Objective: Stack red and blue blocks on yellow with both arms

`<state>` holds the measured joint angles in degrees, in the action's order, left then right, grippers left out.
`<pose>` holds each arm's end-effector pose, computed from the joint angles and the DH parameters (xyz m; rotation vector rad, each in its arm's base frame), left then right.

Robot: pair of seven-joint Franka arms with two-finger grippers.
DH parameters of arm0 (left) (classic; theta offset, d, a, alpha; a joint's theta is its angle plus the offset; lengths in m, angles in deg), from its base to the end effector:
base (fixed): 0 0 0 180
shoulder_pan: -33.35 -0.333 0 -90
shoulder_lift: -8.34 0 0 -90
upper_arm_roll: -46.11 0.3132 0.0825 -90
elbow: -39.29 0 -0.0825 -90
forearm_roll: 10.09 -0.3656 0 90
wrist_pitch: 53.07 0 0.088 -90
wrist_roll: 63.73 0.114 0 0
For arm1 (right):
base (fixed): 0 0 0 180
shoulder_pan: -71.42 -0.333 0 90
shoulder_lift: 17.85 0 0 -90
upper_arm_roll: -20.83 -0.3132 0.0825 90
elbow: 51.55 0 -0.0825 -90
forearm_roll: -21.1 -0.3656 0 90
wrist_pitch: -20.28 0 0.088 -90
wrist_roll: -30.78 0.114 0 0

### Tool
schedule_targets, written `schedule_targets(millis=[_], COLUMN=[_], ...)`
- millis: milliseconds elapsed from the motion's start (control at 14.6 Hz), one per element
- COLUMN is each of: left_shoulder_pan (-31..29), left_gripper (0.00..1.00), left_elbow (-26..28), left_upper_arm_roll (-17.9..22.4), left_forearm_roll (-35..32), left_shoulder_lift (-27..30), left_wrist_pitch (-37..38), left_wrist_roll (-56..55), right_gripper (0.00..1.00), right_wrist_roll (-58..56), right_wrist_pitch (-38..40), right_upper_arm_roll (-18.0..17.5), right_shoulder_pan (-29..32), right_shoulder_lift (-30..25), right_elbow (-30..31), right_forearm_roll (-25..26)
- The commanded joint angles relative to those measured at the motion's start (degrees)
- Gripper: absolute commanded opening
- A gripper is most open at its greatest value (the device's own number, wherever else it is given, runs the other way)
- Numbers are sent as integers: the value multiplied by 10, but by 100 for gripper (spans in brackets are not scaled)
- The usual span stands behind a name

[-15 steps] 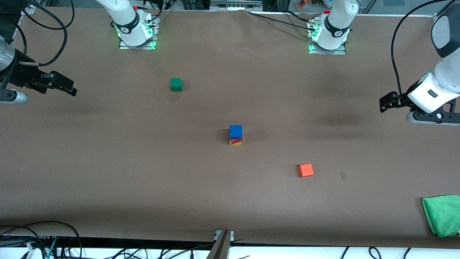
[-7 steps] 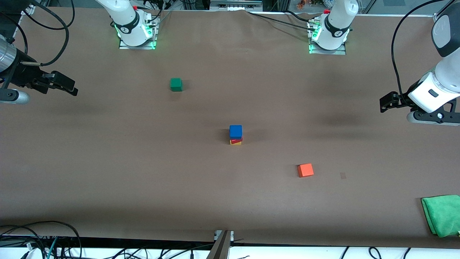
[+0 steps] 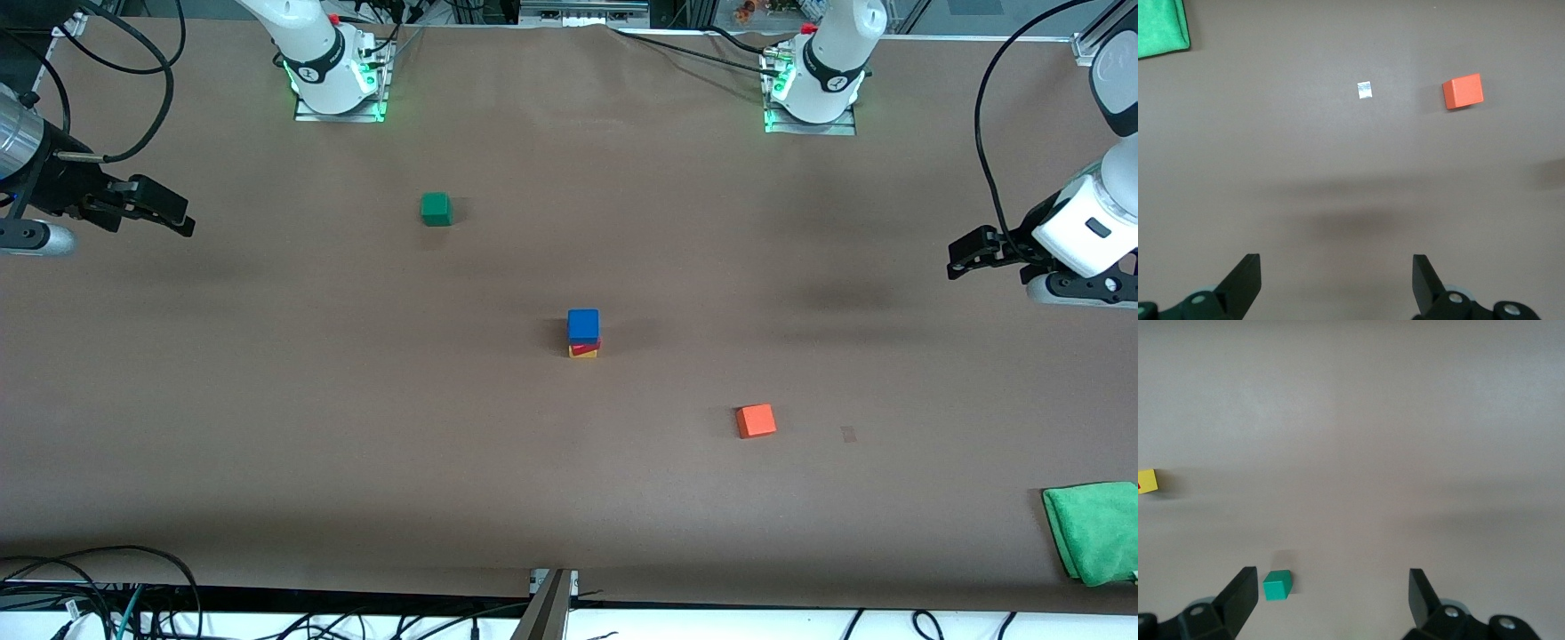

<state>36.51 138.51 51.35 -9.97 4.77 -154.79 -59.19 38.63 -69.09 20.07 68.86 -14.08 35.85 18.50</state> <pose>0.5621 0.0190 0.5245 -3.1382 0.0669 0.0292 0.5533 0.0371 0.5985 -3.0957 0.1228 0.0554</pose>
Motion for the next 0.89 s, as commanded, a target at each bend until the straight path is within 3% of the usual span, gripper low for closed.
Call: schedule_targets(millis=[0, 273, 820], left_shoulder_pan=[-1, 11, 27], left_gripper=[100, 100, 100], left_elbow=[-13, -11, -12], left_upper_arm_roll=[-5, -26, -27], left_forearm_roll=[10, 9, 18], left_shoulder_lift=[-1, 2, 32], left_wrist_pitch=[10, 4, 6], left_wrist_roll=[-2, -44, -84], right_gripper=[100, 100, 100], right_wrist_roll=[-10, -10, -15], right_wrist_pitch=[2, 2, 2], right_upper_arm_roll=[-6, -6, -6], right_shoulder_pan=[4, 4, 4], right_shoulder_lift=[-6, -6, -6], right_elbow=[3, 3, 3], right_forearm_roll=[7, 7, 7])
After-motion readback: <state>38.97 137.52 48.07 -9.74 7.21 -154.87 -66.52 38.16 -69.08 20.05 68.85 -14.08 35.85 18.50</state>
